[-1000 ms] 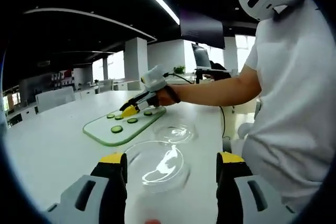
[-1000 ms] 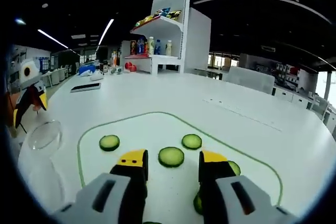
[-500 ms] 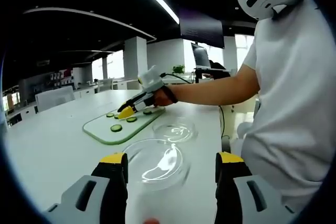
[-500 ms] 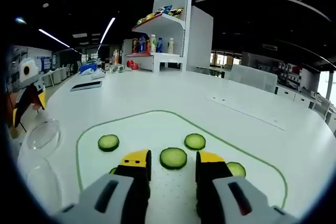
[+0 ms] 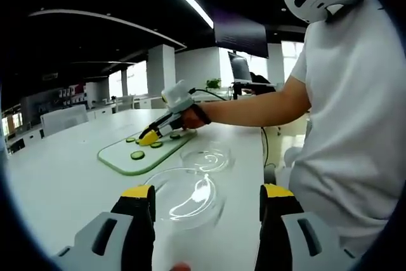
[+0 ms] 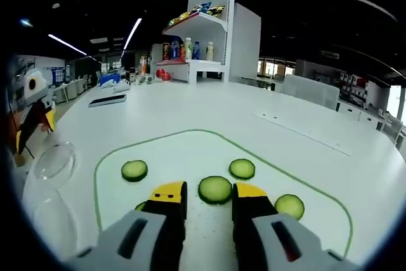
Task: Open the petri dish lid, add cucumber slices into the petri dish, and close the lid
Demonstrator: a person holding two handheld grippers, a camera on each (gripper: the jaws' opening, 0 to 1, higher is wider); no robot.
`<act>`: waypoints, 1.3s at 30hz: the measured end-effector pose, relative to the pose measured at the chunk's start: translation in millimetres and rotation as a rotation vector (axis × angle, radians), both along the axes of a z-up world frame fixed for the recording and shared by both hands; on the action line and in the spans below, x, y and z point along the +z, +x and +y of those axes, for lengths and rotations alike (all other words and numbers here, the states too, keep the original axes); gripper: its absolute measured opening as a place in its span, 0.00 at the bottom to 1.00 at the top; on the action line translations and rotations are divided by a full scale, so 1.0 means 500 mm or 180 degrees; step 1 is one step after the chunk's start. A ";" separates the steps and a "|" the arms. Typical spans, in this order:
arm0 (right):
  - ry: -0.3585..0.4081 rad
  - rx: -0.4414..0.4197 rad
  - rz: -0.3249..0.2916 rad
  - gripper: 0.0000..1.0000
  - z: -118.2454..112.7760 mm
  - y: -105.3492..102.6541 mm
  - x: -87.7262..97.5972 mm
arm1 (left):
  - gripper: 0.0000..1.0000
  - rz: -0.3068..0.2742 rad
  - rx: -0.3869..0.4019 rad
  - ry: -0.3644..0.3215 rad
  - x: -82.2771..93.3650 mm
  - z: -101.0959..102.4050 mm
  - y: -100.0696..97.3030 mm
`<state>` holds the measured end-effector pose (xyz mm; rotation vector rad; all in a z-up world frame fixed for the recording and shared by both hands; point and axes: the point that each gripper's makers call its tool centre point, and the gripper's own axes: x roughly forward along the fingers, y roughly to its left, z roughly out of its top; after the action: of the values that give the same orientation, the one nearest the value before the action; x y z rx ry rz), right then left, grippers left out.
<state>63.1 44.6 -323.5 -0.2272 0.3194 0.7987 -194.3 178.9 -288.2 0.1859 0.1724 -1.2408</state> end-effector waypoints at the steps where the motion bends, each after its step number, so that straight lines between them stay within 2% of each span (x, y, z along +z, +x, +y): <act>1: 0.0000 0.0003 -0.0001 0.28 0.000 0.000 0.000 | 0.65 -0.0001 -0.0011 0.0008 0.000 0.000 -0.002; 5: 0.0055 -0.0028 0.0112 0.29 -0.002 0.003 -0.002 | 0.65 -0.0004 -0.0049 0.0052 -0.004 -0.003 -0.006; 15: 0.0042 -0.0017 0.0164 0.27 -0.002 0.003 -0.004 | 0.64 -0.0013 -0.0122 0.0079 -0.003 -0.008 -0.014; 21: 0.0000 -0.0034 0.0243 0.25 -0.004 0.004 -0.004 | 0.62 -0.0079 -0.0051 0.0038 0.007 -0.002 -0.004; 25: -0.0046 -0.0025 0.0241 0.24 -0.004 0.005 -0.006 | 0.61 -0.0102 -0.0030 0.0002 0.014 0.001 -0.003; 35: -0.0069 -0.0043 0.0241 0.24 -0.005 0.004 -0.006 | 0.60 -0.0107 -0.0006 0.0055 0.003 0.006 -0.001; 39: -0.0114 -0.0050 0.0242 0.20 -0.015 0.006 -0.005 | 0.60 -0.0115 0.0022 0.0043 0.004 0.008 0.005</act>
<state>66.2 37.0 -326.3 -0.2280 0.4069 0.7877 -191.7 182.8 -285.9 0.2190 0.1501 -1.2287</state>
